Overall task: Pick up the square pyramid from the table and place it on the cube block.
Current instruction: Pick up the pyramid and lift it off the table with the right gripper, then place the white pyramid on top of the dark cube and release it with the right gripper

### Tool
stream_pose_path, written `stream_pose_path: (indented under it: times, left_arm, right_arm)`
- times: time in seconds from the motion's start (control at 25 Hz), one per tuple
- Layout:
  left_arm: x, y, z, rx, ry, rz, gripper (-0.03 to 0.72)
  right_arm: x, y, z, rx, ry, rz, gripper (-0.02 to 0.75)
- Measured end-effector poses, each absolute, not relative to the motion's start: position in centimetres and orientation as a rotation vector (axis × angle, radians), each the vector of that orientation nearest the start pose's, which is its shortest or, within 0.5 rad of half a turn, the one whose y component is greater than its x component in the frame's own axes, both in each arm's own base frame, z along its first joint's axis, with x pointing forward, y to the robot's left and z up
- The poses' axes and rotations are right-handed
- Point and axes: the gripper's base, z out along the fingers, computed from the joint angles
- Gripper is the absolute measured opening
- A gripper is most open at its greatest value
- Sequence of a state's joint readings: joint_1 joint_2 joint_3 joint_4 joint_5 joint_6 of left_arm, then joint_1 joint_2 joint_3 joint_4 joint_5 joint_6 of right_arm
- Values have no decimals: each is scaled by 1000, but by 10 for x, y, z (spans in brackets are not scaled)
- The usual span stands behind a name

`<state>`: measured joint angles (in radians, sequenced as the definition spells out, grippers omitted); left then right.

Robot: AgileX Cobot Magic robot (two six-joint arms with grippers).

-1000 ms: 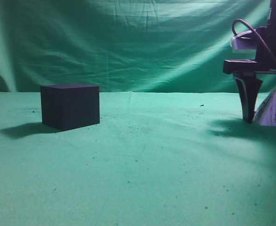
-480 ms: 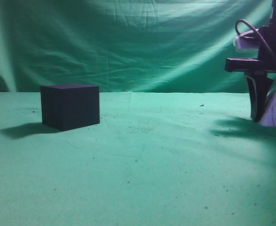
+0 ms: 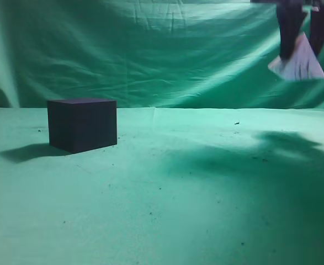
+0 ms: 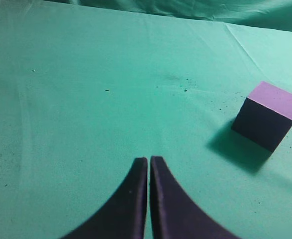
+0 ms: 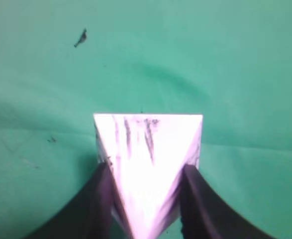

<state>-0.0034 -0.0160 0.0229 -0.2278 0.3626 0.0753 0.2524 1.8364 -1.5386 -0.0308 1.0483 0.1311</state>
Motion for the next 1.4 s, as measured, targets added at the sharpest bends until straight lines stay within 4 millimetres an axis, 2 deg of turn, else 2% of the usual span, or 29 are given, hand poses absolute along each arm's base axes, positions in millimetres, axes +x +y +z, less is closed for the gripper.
stream_pose_path:
  times: [0.08,0.16,0.28,0.36,0.48,0.56,0.68,0.76,0.88,1.0,1.04,1.12,1.16,1.2,1.36,1.4]
  left_arm:
    - [52,-7,175,-68,1846,-173,0]
    - [52,-7,174,-67,1846,-171,0]
    - [52,-7,174,-67,1846,-171,0]
    - [52,-7,174,-67,1846,-171,0]
    - [52,-7,174,-67,1846,-171,0]
    - [52,-7,174,-67,1846,-171,0]
    - [52,-7,174,-66,1846,-169,0]
    - [52,-7,174,-66,1846,-169,0]
    - [52,-7,174,-66,1846,-169,0]
    - [52,-7,174,-66,1846,-169,0]
    - [52,-7,174,-66,1846,-169,0]
    - [52,-7,174,-66,1846,-169,0]
    - [52,-7,174,-66,1846,-169,0]
    - [52,-7,174,-66,1846,-169,0]
    - [52,-7,174,-66,1846,-169,0]
    - [52,-7,174,-66,1846,-169,0]
  right_arm:
    - [376,106,288,-271,2812,48,257]
    - [372,126,308,-381,2780,60,257]
    - [360,169,330,-539,2715,100,257]
    - [354,200,334,-639,2682,126,257]
    - [343,249,325,-794,2646,155,257]
    - [334,282,310,-897,2638,167,257]
    - [324,322,288,-1010,2630,187,257]
    - [321,340,275,-1055,2627,193,257]
    - [324,353,255,-1074,2655,209,257]
    - [327,357,245,-1077,2667,212,257]
    - [328,358,245,-1076,2664,214,206]
    - [328,358,249,-1070,2649,224,197]
    - [328,358,253,-1066,2641,232,121]
    - [327,358,255,-1063,2636,240,100]
    - [327,358,257,-1059,2634,244,106]
    - [328,358,255,-1060,2636,242,175]
